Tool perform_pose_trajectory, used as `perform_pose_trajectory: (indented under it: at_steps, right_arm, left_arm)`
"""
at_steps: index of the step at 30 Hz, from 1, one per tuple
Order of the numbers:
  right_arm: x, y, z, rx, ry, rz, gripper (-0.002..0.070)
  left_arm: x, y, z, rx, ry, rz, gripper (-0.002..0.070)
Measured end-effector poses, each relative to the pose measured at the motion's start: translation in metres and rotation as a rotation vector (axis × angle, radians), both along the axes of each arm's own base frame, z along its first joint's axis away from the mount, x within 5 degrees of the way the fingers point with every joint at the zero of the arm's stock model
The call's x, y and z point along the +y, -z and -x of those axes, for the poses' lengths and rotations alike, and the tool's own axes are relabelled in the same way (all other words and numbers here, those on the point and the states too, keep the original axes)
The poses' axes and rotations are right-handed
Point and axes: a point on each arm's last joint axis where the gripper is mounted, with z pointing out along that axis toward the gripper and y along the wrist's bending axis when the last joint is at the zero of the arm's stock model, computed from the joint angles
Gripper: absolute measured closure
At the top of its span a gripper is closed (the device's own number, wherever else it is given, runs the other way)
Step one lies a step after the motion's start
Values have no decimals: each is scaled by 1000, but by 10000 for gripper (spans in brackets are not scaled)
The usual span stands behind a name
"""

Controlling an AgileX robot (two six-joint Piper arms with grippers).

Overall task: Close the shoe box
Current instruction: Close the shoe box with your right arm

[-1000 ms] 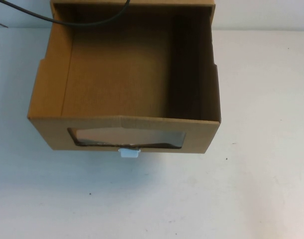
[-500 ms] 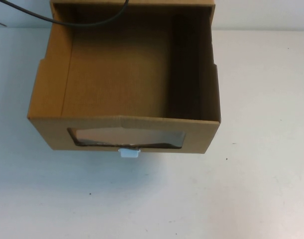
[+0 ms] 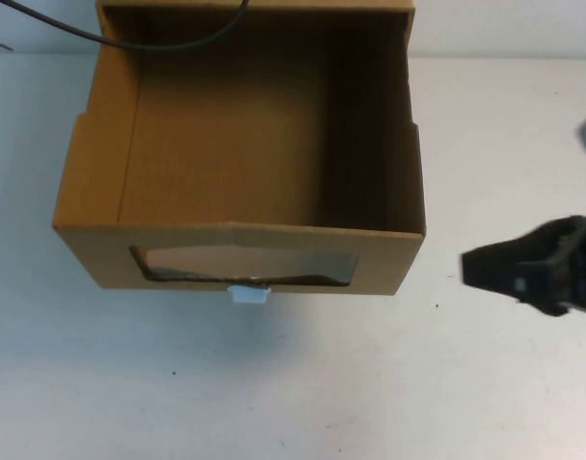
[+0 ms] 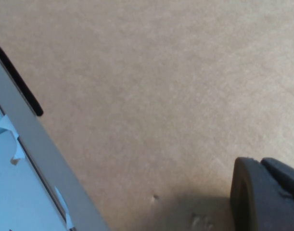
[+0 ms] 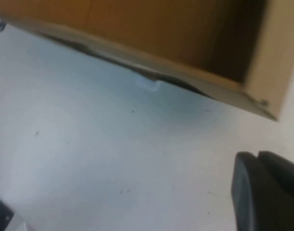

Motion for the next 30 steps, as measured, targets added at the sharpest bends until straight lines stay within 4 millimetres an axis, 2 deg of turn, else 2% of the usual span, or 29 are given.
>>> perform_pose_trajectory:
  at_steps: [6, 10, 13, 20, 30]
  right_arm:
    - [78, -7, 0, -38, -200, 113, 687]
    - [115, -4, -3, -60, -244, 148, 687]
    - [134, -1, -16, -68, -241, 149, 687]
    - [159, 3, -41, -98, -224, 143, 687]
    - [160, -4, -82, -141, -129, 112, 687]
  left_arm:
    - [0, 0, 0, 0, 0, 0, 677]
    - [0, 0, 0, -2, -1, 1, 677]
    - [0, 0, 0, -1, -2, 1, 677]
    - [0, -1, 0, -2, -2, 1, 677]
    - [0, -1, 0, -2, -2, 1, 677]
